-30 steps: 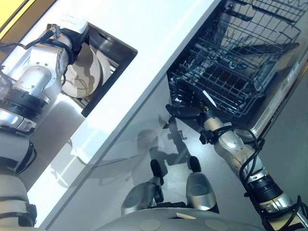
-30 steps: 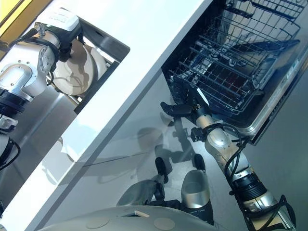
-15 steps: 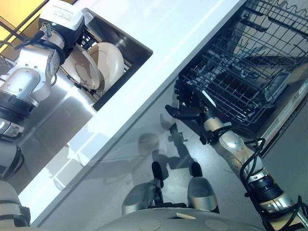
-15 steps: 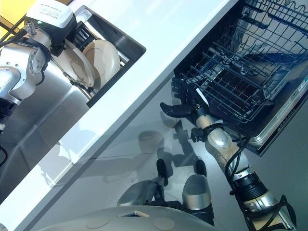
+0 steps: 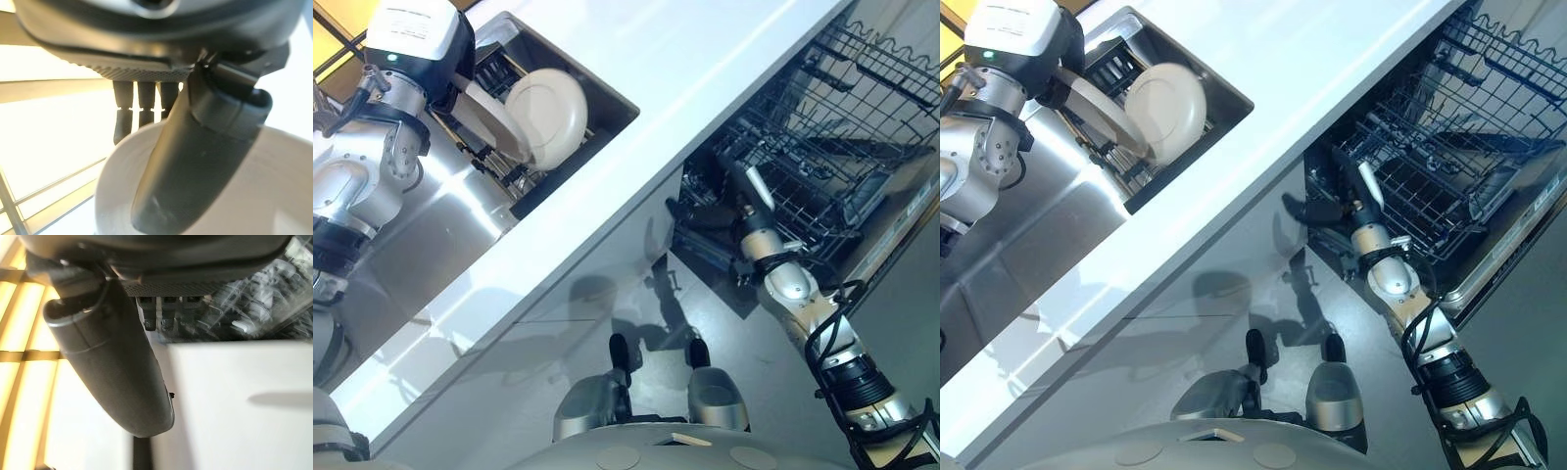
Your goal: Pick up plates and place into dishwasher.
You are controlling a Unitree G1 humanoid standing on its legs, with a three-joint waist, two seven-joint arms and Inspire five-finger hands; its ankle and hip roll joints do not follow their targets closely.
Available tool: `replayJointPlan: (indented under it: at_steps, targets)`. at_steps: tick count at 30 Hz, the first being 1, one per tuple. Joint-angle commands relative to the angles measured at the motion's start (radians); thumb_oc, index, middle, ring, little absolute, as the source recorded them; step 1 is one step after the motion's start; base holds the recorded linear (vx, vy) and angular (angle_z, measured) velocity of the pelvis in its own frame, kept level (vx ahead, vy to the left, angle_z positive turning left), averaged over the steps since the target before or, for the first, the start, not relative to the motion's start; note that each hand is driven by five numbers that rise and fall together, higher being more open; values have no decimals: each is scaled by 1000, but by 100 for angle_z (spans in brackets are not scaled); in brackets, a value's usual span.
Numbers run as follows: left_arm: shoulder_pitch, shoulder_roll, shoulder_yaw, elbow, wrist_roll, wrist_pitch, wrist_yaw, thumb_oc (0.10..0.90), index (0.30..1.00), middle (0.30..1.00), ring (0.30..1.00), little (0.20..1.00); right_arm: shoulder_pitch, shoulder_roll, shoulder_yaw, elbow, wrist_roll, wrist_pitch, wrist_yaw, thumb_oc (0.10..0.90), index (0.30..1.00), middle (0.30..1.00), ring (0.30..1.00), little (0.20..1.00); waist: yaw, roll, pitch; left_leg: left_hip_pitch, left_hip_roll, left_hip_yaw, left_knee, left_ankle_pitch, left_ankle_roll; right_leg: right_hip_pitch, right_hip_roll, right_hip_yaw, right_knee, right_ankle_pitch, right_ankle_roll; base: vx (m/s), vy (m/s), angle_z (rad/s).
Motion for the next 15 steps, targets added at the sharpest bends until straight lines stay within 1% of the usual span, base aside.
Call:
replayJointPlan:
  at_steps: [1, 3, 5, 7, 10, 13, 15]
  targets:
    - [46, 79, 176, -64, -26, -16, 142, 100, 300, 300, 300, 200, -142, -13, -103, -181, -177, -324, -131, 800, 900, 900, 900, 900, -2, -22, -230, 17, -97, 5, 32, -133, 26, -35, 96, 7, 32, -15, 0, -59, -10, 1]
    - [68, 73, 208, -97, -41, -24, 149, 100, 300, 300, 300, 200, -154, -22, -113, -182, -211, -335, -152, 800, 900, 900, 900, 900, 0, -23, -234, 22, -96, 4, 29, -133, 26, -32, 97, 7, 35, -17, 0, -44, -3, 1]
    - [87, 57, 249, -153, -64, -32, 143, 100, 300, 300, 300, 200, -182, -45, -122, -190, -279, -342, -178, 800, 900, 900, 900, 900, 6, -28, -242, 31, -94, 0, 22, -133, 27, -25, 98, 5, 39, -21, 1, -47, 0, 2]
    - [93, 47, 263, -175, -66, -32, 136, 100, 300, 300, 300, 200, -196, -52, -123, -196, -297, -342, -176, 800, 900, 900, 900, 900, 8, -29, -245, 35, -94, -3, 20, -133, 27, -21, 97, 4, 40, -23, 1, -34, -1, 2]
    - [96, 33, 284, -227, -75, -46, 126, 100, 300, 300, 300, 200, -234, -85, -115, -209, -356, -337, -181, 800, 900, 900, 900, 900, 15, -36, -254, 42, -95, -9, 16, -135, 25, -13, 96, -1, 34, -21, 3, -31, 3, 1]
    - [97, 24, 287, -257, -76, -51, 126, 100, 300, 300, 300, 200, -263, -97, -102, -216, -360, -331, -171, 800, 900, 900, 900, 900, 20, -40, -259, 44, -96, -13, 15, -135, 23, -9, 95, -5, 31, -20, 4, -42, -1, 7]
    - [96, 8, 288, -284, -89, -58, 127, 100, 300, 300, 300, 200, -292, -102, -78, -222, -358, -323, -142, 800, 900, 900, 900, 900, 27, -44, -264, 45, -96, -17, 13, -136, 22, -6, 94, -10, 30, -21, 4, -54, -4, 10]
